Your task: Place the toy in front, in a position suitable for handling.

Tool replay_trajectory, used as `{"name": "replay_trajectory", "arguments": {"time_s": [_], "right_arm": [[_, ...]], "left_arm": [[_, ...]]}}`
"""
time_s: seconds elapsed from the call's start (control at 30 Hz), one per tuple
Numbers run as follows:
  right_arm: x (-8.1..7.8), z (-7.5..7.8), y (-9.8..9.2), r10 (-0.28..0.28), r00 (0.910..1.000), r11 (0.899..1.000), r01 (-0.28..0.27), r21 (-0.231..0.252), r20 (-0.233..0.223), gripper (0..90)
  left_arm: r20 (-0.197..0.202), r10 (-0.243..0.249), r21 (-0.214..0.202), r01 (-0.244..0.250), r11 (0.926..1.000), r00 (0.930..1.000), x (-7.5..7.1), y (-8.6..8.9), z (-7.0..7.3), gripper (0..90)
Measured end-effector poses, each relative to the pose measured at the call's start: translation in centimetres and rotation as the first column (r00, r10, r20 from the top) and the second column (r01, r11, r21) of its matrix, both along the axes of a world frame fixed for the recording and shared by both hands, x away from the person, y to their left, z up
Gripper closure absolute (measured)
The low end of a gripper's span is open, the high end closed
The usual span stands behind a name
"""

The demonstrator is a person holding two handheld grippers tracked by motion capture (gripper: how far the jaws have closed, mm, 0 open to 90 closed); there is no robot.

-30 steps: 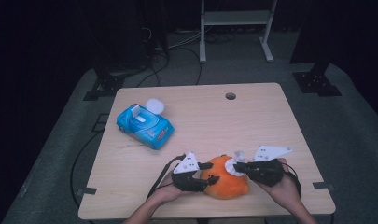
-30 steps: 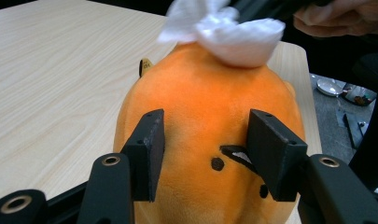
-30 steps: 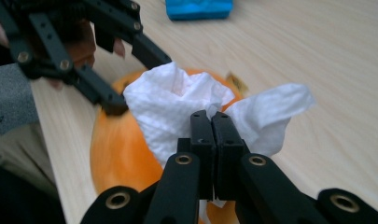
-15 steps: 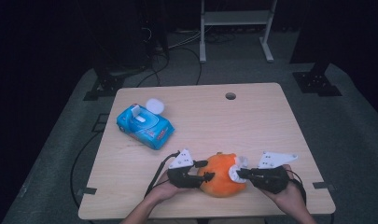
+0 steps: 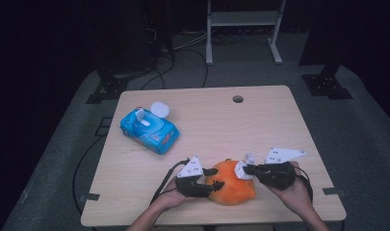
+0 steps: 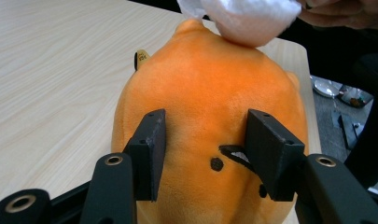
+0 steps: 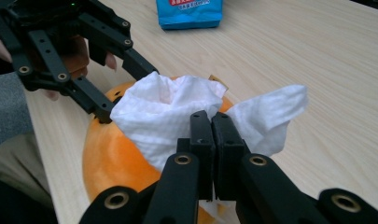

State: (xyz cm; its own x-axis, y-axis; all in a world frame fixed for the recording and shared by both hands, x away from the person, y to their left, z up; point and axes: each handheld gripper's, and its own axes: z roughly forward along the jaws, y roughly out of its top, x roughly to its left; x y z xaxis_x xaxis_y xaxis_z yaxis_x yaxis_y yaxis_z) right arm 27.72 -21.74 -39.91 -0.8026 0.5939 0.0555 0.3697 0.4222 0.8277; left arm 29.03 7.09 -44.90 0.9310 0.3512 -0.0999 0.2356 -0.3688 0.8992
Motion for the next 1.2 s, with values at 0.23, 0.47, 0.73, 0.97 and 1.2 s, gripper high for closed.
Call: {"name": "replay_trajectory", "arguments": {"time_s": [0.23,0.47,0.73,0.97,1.2], "right_arm": [[-0.8,-1.3,-0.8,0.001,0.9991,1.000,-0.001,-0.010,-0.043,87.3],[-1.3,-0.5,-1.4,-0.003,0.9995,1.000,0.003,-0.006,-0.033,87.2],[1.2,0.5,2.4,0.036,0.9993,0.999,-0.036,-0.024,-0.008,87.1],[0.9,-1.4,1.7,0.053,0.9959,0.998,-0.054,-0.015,-0.074,87.6],[-0.8,-1.8,1.2,0.087,0.9938,0.996,-0.089,-0.021,-0.069,87.7]], "left_arm": [[-0.025,0.022,-0.007,-0.022,0.9997,0.9995,0.1,-0.1,0.0,47.5],[-0.013,0.010,0.004,-0.010,0.9999,0.9999,0.0,-0.3,0.1,47.6],[-0.006,0.019,0.003,-0.019,0.9998,0.9998,-0.2,-0.2,0.2,45.8],[-0.099,0.033,-0.010,-0.034,0.9994,0.9945,0.5,0.2,0.9,21.7],[-0.193,0.008,-0.056,-0.019,0.9983,0.9812,1.1,0.1,0.6,17.7]]}}
